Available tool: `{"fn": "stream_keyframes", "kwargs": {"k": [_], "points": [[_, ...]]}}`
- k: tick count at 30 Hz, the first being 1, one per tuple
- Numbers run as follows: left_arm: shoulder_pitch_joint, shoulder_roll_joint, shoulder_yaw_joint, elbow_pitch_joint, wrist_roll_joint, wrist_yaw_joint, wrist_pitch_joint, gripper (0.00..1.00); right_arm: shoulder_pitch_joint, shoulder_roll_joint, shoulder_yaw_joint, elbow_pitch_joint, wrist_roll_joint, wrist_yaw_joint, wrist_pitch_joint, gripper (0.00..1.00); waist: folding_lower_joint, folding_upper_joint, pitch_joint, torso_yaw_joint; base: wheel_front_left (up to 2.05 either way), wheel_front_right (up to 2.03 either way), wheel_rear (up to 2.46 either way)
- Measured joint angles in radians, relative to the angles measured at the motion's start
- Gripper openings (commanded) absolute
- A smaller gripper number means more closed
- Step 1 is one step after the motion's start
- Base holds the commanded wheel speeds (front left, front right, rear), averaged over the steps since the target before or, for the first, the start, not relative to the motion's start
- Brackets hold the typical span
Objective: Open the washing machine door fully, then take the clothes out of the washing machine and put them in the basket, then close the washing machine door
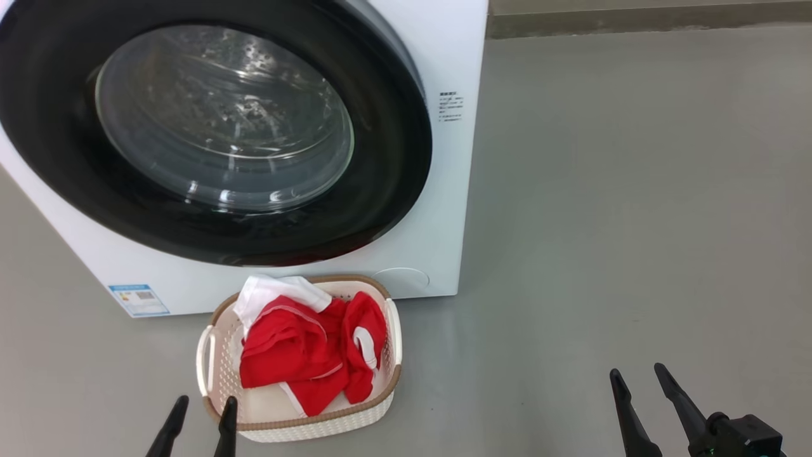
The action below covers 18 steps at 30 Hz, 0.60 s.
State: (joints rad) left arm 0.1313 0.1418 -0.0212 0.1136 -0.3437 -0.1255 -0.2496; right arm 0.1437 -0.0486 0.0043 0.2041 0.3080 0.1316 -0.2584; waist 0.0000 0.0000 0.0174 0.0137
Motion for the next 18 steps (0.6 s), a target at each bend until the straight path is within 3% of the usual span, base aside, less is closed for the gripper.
{"fn": "stream_keyframes", "kwargs": {"k": [15, 16, 18], "points": [[0.014, -0.002, -0.005, -0.002, -0.008, 0.000, 0.000, 1.00, 0.001, 0.008, -0.024, -0.011, 0.000, 0.000, 0.000, 1.00, 0.0000, 0.0000, -0.001, -0.007, 0.00, 0.00, 0.00], [0.014, -0.003, -0.007, 0.002, -0.012, 0.001, 0.001, 0.00, 0.001, 0.010, -0.023, -0.007, 0.000, 0.000, 0.000, 0.00, 0.0000, 0.0000, -0.001, -0.007, 0.00, 0.00, 0.00], [0.015, -0.012, -0.012, 0.027, -0.012, 0.002, 0.003, 0.00, 0.002, 0.017, -0.021, 0.017, 0.000, 0.000, 0.000, 0.00, 0.0000, 0.0000, -0.001, -0.007, 0.00, 0.00, 0.00]]}}
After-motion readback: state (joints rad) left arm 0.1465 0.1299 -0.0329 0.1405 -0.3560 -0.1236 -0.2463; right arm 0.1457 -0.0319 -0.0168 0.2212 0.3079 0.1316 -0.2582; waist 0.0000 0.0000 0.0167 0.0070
